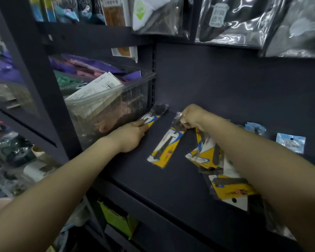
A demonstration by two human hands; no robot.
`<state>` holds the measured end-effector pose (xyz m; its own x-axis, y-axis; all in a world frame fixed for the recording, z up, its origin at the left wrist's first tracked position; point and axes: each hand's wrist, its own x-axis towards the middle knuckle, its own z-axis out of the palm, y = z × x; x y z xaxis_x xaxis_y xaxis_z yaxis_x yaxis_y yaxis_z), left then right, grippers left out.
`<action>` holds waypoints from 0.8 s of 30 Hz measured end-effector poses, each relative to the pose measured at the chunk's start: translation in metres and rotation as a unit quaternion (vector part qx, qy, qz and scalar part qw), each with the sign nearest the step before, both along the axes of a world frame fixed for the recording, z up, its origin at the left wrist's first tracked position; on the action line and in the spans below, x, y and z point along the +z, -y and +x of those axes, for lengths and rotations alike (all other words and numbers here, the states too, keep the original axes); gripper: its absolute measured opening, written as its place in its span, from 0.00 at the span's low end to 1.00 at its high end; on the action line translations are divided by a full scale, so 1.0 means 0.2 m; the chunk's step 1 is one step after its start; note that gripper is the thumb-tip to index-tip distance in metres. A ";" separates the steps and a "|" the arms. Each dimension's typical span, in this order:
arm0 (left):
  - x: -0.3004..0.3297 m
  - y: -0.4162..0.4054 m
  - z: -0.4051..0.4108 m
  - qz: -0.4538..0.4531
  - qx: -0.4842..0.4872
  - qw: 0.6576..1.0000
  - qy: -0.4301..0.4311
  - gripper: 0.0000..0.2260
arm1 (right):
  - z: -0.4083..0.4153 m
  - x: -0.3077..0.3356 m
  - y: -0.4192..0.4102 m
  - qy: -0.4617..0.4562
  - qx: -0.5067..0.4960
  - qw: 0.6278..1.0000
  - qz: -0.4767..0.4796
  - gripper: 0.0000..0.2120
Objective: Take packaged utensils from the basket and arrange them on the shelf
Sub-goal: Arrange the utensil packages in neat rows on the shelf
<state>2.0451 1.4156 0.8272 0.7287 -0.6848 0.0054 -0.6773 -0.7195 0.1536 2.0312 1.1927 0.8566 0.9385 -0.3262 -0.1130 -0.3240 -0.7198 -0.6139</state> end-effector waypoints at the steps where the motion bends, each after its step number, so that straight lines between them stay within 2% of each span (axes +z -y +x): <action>1: 0.01 0.01 0.01 0.001 -0.005 1.000 -0.008 0.20 | 0.03 -0.02 -0.01 0.008 -0.031 0.999 0.031 0.15; 2: 0.01 0.01 0.01 0.003 -0.008 1.000 -0.017 0.21 | 0.05 -0.02 -0.02 0.013 -0.054 0.997 0.046 0.14; 4: 0.03 0.00 0.02 -0.024 -0.004 0.999 -0.038 0.23 | 0.11 -0.03 -0.03 0.033 -0.074 0.997 0.002 0.10; 6: 0.06 -0.02 0.00 -0.111 0.023 0.991 -0.064 0.21 | 0.14 -0.03 -0.05 0.058 -0.061 0.995 -0.059 0.05; 8: 0.05 -0.04 -0.02 -0.176 0.007 0.983 -0.053 0.19 | 0.18 -0.04 -0.07 0.085 -0.057 0.991 -0.092 0.09; 11: 0.01 -0.03 -0.05 -0.113 -0.077 0.990 -0.033 0.21 | 0.18 -0.03 -0.09 0.107 -0.023 0.980 -0.168 0.13; 14: -0.03 -0.02 -0.05 -0.074 -0.105 0.992 -0.021 0.24 | 0.09 0.03 -0.03 0.125 0.079 0.956 -0.254 0.13; 17: -0.02 0.00 -0.03 -0.057 -0.094 0.994 -0.014 0.23 | -0.09 0.11 0.06 0.032 0.199 0.942 -0.269 0.13; 20: -0.01 0.03 -0.02 -0.060 -0.081 0.995 0.000 0.24 | -0.24 0.13 0.16 -0.104 0.219 0.928 -0.283 0.21; 22: 0.00 0.04 -0.02 -0.071 -0.071 0.995 0.006 0.28 | -0.29 0.10 0.22 -0.108 0.185 0.938 -0.272 0.26; 24: -0.01 0.04 -0.02 -0.062 -0.053 0.996 0.019 0.21 | -0.29 0.06 0.23 -0.083 0.156 0.954 -0.243 0.28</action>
